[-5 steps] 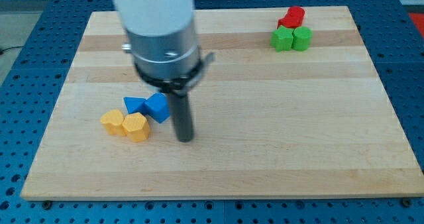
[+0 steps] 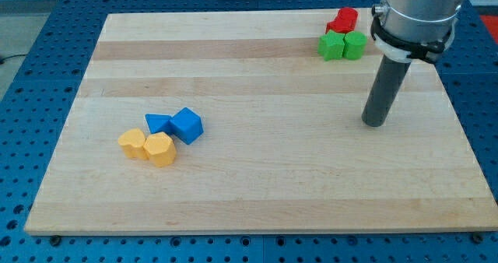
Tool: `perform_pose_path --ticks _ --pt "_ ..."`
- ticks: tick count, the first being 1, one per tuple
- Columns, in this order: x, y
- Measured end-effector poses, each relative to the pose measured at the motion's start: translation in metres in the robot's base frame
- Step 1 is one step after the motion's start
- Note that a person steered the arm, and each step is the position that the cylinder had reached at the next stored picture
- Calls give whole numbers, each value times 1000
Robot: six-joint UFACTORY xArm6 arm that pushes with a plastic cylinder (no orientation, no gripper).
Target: Point your arm at the bottom of the cube
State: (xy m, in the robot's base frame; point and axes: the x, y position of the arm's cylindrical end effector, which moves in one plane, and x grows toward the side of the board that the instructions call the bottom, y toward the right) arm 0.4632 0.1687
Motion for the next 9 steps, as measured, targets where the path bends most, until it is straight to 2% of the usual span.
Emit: perform_pose_path --ticks 2,3,4,6,9 --pt "-1 5" --pt "-29 59" --pt "-53 66" --pt "6 -34" --pt "68 -190"
